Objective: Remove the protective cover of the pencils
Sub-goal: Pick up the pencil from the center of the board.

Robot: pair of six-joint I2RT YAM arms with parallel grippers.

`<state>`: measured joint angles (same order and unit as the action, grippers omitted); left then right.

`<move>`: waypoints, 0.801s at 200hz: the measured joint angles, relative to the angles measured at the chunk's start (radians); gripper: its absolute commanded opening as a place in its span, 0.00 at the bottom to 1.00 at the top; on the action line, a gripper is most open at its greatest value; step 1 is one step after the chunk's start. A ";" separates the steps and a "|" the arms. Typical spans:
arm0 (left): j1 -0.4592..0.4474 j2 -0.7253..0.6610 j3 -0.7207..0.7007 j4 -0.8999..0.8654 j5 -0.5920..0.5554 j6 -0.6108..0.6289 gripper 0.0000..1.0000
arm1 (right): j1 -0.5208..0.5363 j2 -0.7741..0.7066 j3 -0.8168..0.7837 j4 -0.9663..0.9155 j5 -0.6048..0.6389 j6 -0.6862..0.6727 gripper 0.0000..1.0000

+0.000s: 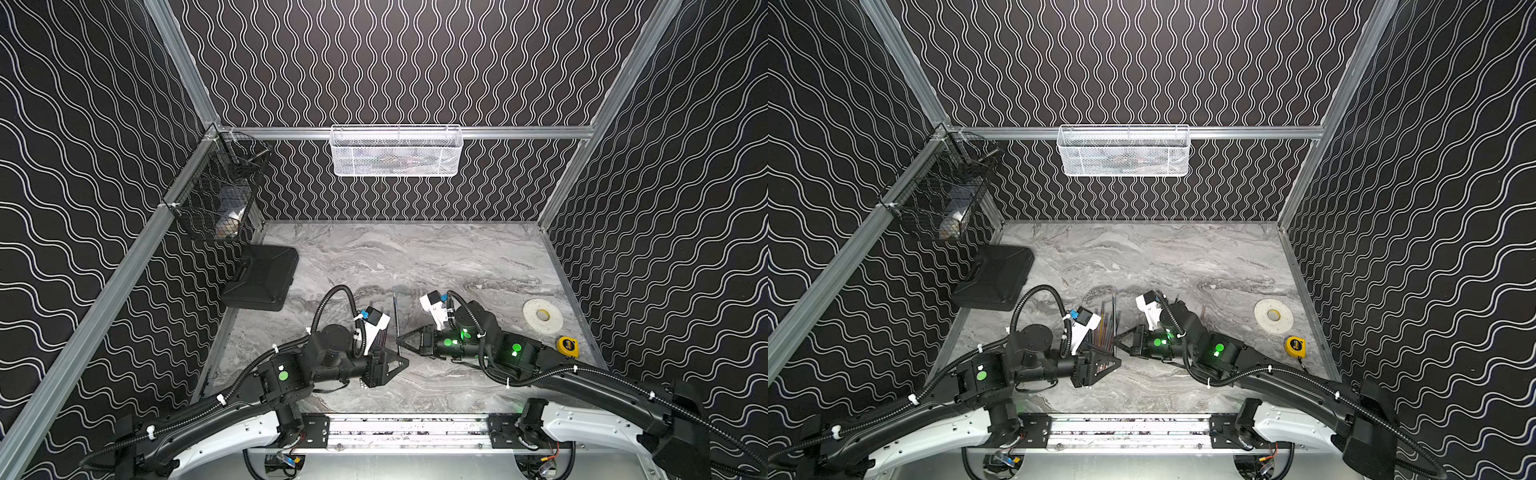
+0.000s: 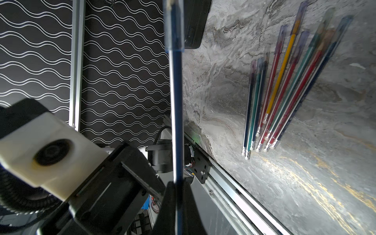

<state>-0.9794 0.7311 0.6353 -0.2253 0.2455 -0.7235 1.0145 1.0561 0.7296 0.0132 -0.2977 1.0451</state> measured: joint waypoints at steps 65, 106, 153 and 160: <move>0.000 0.010 0.000 0.000 -0.011 0.000 0.35 | 0.000 0.001 -0.009 0.053 -0.022 0.029 0.05; 0.002 0.014 0.005 -0.022 -0.029 -0.008 0.13 | 0.000 0.006 -0.016 0.079 -0.024 0.035 0.05; 0.004 0.020 0.008 -0.073 -0.060 -0.007 0.00 | 0.000 -0.013 -0.032 0.076 -0.021 0.039 0.25; 0.004 0.020 0.008 -0.071 -0.059 -0.007 0.00 | 0.000 -0.023 -0.027 0.066 -0.021 0.038 0.29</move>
<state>-0.9756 0.7509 0.6434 -0.2962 0.1867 -0.7307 1.0145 1.0332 0.7025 0.0788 -0.3183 1.0828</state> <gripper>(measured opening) 0.094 0.234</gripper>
